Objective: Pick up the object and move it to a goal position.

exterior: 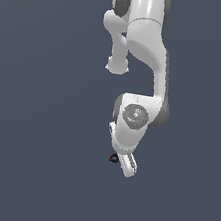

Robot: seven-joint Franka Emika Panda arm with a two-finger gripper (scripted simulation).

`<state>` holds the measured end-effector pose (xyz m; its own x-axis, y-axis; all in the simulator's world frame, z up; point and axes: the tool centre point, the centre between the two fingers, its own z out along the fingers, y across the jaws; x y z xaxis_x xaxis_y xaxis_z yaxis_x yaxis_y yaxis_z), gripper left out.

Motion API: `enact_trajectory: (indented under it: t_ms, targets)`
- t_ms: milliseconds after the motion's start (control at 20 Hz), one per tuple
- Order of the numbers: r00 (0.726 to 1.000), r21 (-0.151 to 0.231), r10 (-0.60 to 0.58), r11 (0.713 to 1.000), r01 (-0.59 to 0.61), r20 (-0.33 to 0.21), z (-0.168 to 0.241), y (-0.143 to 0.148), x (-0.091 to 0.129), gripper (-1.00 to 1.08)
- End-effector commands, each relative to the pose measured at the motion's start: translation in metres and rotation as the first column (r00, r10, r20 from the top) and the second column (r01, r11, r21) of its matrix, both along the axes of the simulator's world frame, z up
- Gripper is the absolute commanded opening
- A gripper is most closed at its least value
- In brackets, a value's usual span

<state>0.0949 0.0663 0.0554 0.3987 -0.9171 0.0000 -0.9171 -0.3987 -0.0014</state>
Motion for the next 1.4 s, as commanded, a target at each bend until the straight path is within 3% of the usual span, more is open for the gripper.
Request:
enact_trajectory:
  t_ms: [0, 550, 600, 1350]
  targets:
    - [1.0, 0.0, -0.001, 1.0, 0.001, -0.002, -0.011, 0.0, -0.001, 1.0]
    - [1.0, 0.0, -0.004, 1.0, 0.004, -0.001, -0.042, 0.0, 0.0, 1.0]
    - [1.0, 0.0, -0.004, 1.0, 0.004, -0.001, -0.042, 0.0, 0.0, -1.0]
    - [1.0, -0.001, -0.004, 1.0, 0.004, -0.001, -0.037, 0.001, -0.002, -1.0]
